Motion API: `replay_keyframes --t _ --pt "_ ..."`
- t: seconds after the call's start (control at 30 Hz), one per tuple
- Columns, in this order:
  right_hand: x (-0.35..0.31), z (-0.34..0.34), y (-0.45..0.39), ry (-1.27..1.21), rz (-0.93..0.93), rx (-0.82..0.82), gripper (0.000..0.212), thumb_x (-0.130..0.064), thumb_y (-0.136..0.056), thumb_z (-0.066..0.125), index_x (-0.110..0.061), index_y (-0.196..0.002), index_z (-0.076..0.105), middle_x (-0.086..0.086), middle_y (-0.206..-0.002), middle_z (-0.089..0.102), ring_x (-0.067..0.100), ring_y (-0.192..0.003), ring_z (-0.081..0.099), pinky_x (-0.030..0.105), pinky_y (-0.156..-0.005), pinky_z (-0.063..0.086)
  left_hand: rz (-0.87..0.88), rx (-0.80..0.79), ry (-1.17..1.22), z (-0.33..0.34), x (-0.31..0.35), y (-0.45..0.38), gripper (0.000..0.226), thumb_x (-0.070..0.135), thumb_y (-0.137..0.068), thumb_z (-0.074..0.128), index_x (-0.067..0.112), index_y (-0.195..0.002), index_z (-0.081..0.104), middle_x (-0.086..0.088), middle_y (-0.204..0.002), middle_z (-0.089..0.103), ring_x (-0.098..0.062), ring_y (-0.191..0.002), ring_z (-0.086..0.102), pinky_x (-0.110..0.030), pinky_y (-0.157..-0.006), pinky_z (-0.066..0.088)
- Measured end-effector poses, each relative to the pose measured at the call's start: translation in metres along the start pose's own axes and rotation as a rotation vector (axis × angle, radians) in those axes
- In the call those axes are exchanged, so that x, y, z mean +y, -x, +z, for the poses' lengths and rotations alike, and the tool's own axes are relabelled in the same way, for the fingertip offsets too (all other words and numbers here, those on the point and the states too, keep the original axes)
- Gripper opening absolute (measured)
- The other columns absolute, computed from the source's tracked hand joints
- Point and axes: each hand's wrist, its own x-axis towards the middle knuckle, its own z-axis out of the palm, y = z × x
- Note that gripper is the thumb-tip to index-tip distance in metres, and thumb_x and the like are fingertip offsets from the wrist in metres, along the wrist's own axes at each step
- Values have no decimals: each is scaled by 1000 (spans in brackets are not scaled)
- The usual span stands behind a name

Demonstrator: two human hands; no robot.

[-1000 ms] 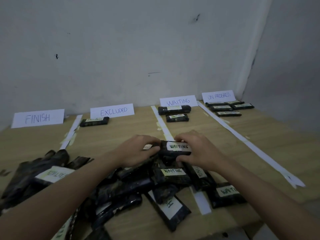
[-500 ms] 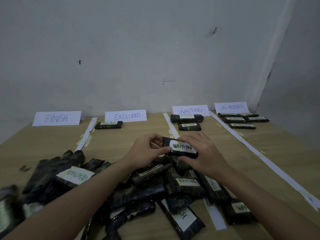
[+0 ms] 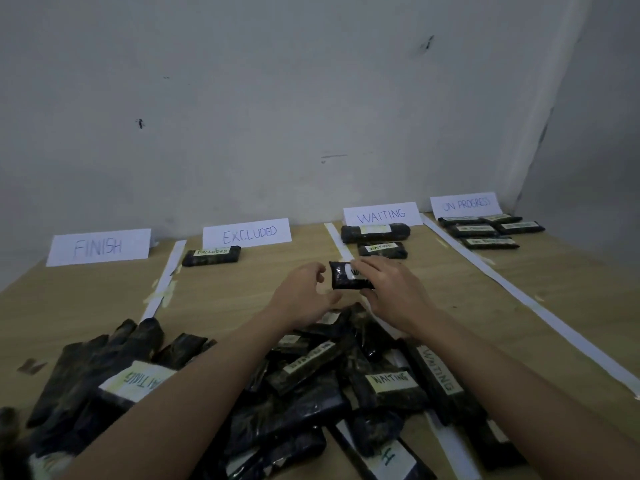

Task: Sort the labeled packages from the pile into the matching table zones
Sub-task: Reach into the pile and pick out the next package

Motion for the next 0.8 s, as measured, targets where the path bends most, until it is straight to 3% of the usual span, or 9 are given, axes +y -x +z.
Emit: replay_keyframes --t 0.2,0.53,0.7,0.8 --pt "64 14 -1 61 175 -133 55 -7 -81 63 -14 -133 47 9 -134 52 25 -125 46 39 -102 39 149 -214 -249 26 14 -28 59 39 -90 49 13 -140 32 -8 -145 38 -25 -132 38 -42 -106 35" --pt "165 11 -24 115 334 -170 55 2 -71 61 -9 -124 54 11 -125 56 28 -116 49 39 -98 37 259 -288 -363 57 30 -80 53 42 -93 42 15 -138 34 -3 -143 38 -22 -130 38 -43 -105 35" --pt "185 23 -40 139 361 -261 58 -7 -72 63 -11 -128 49 8 -128 52 26 -120 45 36 -102 31 305 -292 -394 77 42 -101 50 39 -93 42 14 -136 36 -5 -140 40 -22 -126 41 -39 -101 38" --pt "193 35 -49 121 371 -313 56 -9 -73 59 -13 -128 50 7 -126 54 26 -117 47 34 -97 36 368 -307 -441 89 51 -107 49 39 -94 40 13 -135 37 -4 -140 41 -23 -125 42 -37 -100 36"
